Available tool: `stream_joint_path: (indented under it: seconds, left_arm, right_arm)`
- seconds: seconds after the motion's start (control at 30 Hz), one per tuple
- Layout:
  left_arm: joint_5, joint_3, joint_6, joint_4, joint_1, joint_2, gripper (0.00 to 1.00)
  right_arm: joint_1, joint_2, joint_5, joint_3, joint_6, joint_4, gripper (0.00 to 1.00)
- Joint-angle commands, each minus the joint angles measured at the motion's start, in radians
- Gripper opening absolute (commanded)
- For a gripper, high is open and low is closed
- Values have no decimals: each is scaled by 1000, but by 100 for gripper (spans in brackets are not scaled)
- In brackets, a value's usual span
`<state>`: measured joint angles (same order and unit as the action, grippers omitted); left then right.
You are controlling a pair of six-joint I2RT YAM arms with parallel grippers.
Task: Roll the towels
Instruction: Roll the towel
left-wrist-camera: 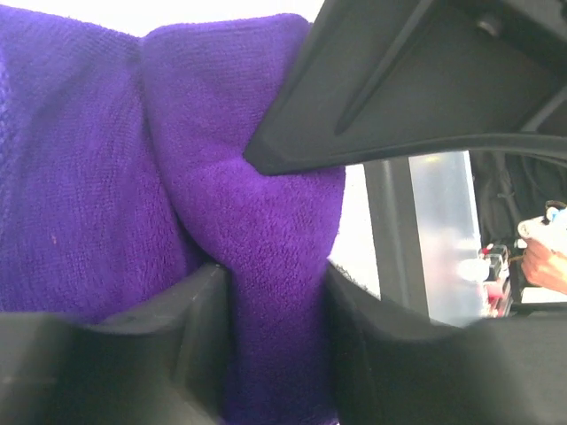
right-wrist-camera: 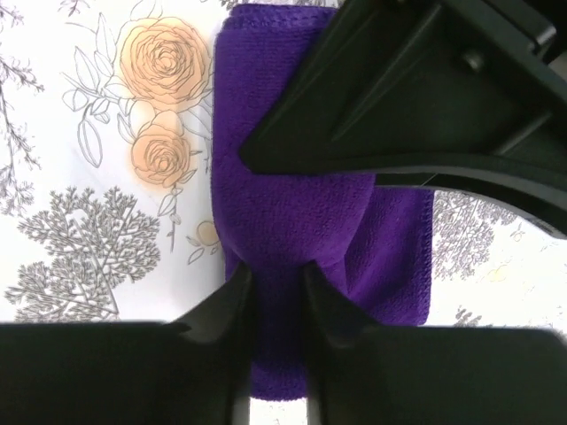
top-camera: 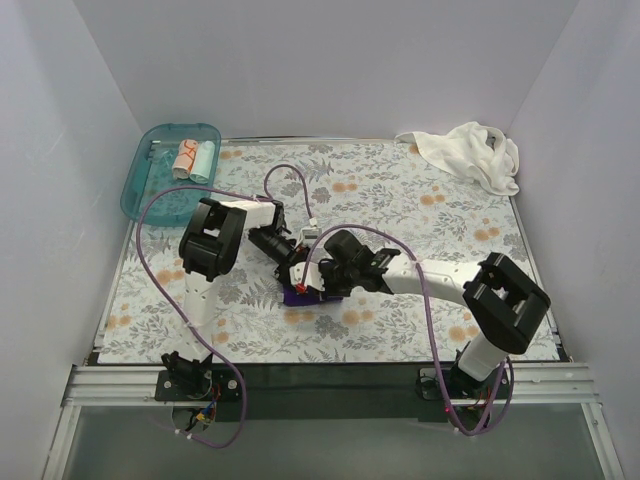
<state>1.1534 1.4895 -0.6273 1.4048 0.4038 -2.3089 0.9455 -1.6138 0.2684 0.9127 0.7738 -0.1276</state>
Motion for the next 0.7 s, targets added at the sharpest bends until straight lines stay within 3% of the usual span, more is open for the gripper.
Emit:
stream_joint_path:
  seconds: [0.0,0.03,0.13,0.33,0.47,0.67]
  left_arm:
    - [-207,-55,-34,-162,-6,23,41]
    - [-204,-76,-32,-179,-6,45,45]
    - [-204,-156,-14,-262,-28,146,55]
    - [-184,-262,46,-408,-115,373,59]
    - [-219,-327,66,-527,-193,541,60]
    - [-334,-553,64,-708,-174,896,65]
  right_arm:
    - [-7,-75,58,51,-11,-73,8]
    - [-10,-75,71,75,-18,-130,1]
    - [-39,-72,149,110,-48,-229,1]
    - [-143,-172,411,213,-125,-456,1]
    - [-209,-263,520,281,-188,-500,1]
    - [-238,-447,606,428,-165,-668,1]
